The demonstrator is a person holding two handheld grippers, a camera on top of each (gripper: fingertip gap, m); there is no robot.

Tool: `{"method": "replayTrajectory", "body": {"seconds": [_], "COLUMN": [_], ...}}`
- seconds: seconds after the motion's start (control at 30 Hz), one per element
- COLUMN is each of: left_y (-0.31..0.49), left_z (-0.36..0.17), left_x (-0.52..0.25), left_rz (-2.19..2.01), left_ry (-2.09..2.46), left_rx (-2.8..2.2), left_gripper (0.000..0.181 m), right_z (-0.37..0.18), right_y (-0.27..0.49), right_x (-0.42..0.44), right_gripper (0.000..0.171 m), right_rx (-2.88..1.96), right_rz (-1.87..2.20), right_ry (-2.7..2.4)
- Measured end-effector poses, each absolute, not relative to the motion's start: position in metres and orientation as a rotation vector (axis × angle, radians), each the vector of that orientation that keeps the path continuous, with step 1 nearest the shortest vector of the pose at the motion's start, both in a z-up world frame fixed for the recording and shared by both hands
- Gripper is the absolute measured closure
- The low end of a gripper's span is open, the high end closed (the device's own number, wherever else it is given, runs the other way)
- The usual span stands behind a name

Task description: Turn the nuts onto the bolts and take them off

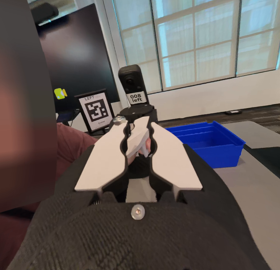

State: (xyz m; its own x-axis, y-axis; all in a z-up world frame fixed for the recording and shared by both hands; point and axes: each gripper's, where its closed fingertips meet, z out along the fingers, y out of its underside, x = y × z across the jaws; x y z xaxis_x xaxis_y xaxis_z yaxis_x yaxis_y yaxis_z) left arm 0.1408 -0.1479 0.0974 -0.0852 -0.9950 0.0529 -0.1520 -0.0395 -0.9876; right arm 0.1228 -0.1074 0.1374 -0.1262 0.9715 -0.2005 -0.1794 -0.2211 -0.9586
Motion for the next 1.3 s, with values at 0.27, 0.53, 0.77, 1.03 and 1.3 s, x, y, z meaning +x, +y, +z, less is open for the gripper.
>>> {"method": "replayTrajectory", "body": {"seconds": [0.27, 0.53, 0.77, 1.03, 1.3], "left_y": [-0.147, -0.146, -0.149, -0.148, -0.150], "left_z": [0.092, 0.097, 0.099, 0.096, 0.099], "left_x": [0.144, 0.140, 0.140, 0.142, 0.140], "left_rz": [-1.213, -1.189, -1.232, -1.227, -1.212], "left_ry": [1.380, 1.369, 1.364, 1.370, 1.370], "left_rx": [-1.327, -1.318, -1.311, -1.320, -1.313], "left_gripper": [0.167, 0.167, 0.167, 0.167, 0.167], "right_z": [0.136, 0.139, 0.143, 0.141, 0.147], "right_y": [-0.130, -0.129, -0.110, -0.137, -0.134], "right_x": [0.107, 0.111, 0.122, 0.104, 0.114], "right_gripper": [0.143, 0.130, 0.141, 0.133, 0.132], "right_rx": [-1.133, -1.144, -1.155, -1.113, -1.088], "right_rz": [1.467, 1.456, 1.506, 1.402, 1.505], "right_ry": [-1.126, -1.117, -1.010, -1.131, -1.100]}}
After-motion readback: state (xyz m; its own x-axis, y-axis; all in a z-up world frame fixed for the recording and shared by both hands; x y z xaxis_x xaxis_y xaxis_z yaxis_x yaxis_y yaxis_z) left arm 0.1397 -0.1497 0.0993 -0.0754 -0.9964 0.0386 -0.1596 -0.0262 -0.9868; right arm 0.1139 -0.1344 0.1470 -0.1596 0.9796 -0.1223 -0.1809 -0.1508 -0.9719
